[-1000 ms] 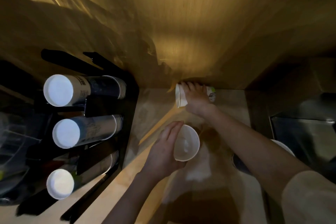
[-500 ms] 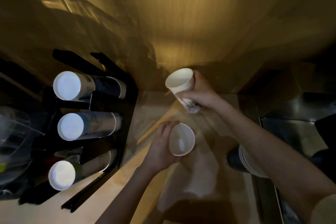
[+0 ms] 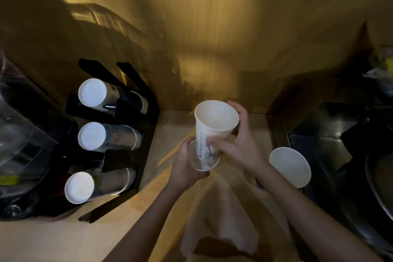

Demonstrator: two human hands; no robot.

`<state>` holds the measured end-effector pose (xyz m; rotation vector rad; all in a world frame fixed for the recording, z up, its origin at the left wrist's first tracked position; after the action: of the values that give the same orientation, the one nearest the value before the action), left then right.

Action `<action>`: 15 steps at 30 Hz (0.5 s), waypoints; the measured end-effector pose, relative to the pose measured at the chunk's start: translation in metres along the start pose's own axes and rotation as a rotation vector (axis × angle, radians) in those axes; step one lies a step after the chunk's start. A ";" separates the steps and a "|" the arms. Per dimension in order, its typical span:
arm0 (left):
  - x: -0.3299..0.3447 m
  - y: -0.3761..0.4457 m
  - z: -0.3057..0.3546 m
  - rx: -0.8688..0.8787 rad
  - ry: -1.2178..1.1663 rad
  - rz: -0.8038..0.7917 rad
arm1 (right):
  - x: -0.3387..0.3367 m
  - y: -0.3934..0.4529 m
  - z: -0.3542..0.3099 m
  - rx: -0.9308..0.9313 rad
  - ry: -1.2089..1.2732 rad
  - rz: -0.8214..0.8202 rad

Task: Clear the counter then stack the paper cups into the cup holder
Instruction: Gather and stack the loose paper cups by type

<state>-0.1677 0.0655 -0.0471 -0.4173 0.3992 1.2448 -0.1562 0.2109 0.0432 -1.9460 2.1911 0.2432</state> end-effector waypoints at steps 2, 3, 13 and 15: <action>-0.001 -0.003 -0.002 -0.027 -0.024 0.023 | 0.009 -0.010 0.011 -0.009 -0.095 -0.015; -0.001 -0.005 -0.004 -0.048 -0.027 0.038 | 0.014 -0.014 0.017 -0.004 -0.137 -0.021; -0.001 -0.010 -0.007 -0.118 -0.047 0.066 | 0.038 -0.028 0.060 0.073 -0.443 -0.053; 0.000 -0.009 -0.008 -0.114 -0.034 0.052 | 0.039 -0.030 0.062 0.071 -0.487 -0.067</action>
<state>-0.1592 0.0586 -0.0531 -0.4849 0.3126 1.3277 -0.1279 0.1855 -0.0266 -1.6953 1.7917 0.5543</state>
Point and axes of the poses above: each hand's wrist, its own y-axis towards the middle knuckle, its own x-axis out of the palm, z = x × y, the point moved 8 cm from there along y, towards the middle knuckle, and after that the axes turned 3 degrees about y, right-handed, at the moved point
